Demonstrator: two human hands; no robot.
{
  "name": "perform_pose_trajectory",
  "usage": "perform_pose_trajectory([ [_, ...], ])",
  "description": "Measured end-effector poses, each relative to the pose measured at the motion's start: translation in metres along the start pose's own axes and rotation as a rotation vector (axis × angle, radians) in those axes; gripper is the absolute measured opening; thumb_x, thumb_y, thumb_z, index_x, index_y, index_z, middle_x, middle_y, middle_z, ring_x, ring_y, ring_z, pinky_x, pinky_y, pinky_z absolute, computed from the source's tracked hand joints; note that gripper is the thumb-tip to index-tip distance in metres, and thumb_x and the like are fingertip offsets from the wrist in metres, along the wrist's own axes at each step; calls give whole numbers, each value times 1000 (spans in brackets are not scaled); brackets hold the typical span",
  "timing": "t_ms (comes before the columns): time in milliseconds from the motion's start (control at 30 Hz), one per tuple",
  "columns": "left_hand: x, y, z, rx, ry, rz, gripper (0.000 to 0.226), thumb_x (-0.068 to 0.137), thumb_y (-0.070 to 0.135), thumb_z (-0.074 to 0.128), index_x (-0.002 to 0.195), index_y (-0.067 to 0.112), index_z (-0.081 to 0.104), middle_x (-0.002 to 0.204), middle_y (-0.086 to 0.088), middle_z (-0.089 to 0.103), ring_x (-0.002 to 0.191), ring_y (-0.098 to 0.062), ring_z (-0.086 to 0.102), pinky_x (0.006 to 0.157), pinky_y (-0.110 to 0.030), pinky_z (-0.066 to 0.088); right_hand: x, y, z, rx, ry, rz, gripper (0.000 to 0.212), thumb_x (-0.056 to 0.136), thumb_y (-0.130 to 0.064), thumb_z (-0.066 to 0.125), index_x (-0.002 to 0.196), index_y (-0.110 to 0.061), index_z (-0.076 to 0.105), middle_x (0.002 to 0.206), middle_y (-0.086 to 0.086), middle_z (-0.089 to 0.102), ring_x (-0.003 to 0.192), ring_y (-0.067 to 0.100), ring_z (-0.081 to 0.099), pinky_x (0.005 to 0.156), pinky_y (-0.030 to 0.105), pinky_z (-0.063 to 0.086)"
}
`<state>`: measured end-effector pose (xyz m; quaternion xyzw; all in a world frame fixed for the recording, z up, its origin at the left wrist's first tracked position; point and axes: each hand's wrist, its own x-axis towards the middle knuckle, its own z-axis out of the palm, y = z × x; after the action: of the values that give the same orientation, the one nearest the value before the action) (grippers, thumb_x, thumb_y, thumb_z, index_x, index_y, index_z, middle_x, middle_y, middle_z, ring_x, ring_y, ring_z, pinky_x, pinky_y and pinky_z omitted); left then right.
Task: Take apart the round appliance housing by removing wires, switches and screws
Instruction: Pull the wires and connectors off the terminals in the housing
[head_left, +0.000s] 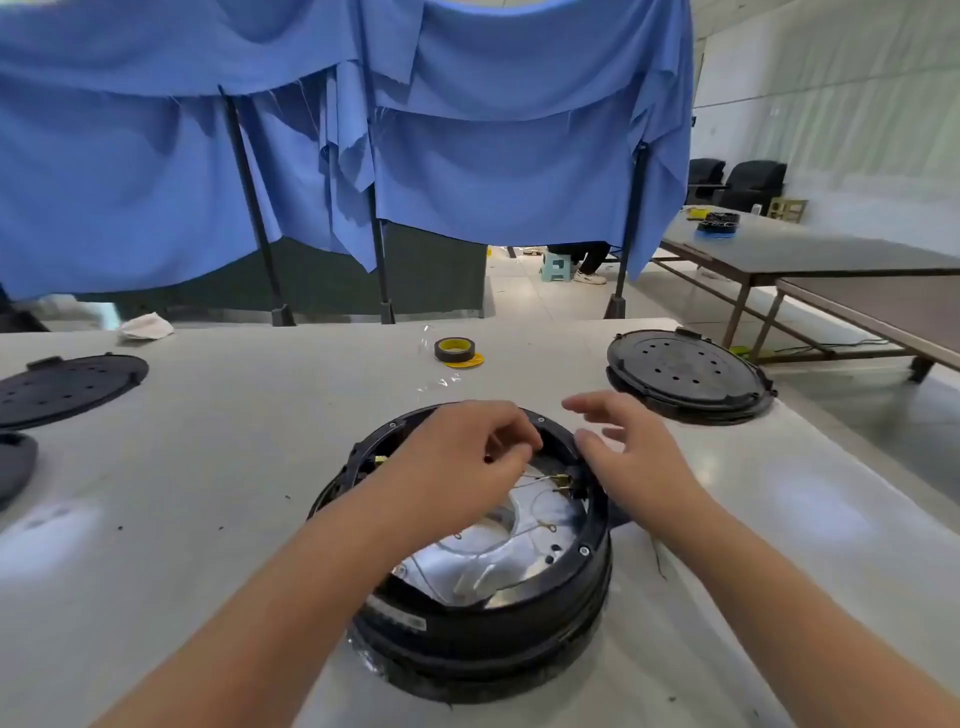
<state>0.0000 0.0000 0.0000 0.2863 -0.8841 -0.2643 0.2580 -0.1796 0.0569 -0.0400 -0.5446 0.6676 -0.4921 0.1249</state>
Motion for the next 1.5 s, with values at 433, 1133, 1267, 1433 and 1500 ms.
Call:
perform_pose_trajectory([
  [433,42,-6,17,-120,-292,-153,12,85,37,62,81,29,71,73,15,69,60,9,58,52,-5,40,-6,27,18,359,21,74,33,92,1,45,98,-22,68,94,-3,72,92,11,67,80,28,54],
  [1133,33,-3,24,105,-283,-23,11,90,20,62,97,19,71,92,3,68,86,-12,61,78,-27,50,-6,30,19,388,33,53,37,91,3,46,94,-26,69,88,-7,73,83,8,68,71,20,54],
  [1267,32,-1,27,170,-257,15,13,92,18,58,100,16,69,83,8,57,74,-6,51,68,-19,42,-5,31,19,391,30,52,37,91,3,46,94,-25,69,89,-8,73,84,7,68,72,19,53],
  [1433,32,1,25,184,-254,13,13,92,18,58,101,16,68,89,3,62,76,-9,51,70,-22,42,-5,31,19,388,23,46,37,91,4,45,95,-24,69,90,-7,73,85,8,68,72,18,52],
  [1500,32,1,26,190,-257,7,13,92,19,59,101,16,68,91,2,63,77,-10,52,70,-23,43,-5,31,19,387,22,44,37,91,3,45,95,-25,69,90,-8,73,84,8,68,72,18,53],
])
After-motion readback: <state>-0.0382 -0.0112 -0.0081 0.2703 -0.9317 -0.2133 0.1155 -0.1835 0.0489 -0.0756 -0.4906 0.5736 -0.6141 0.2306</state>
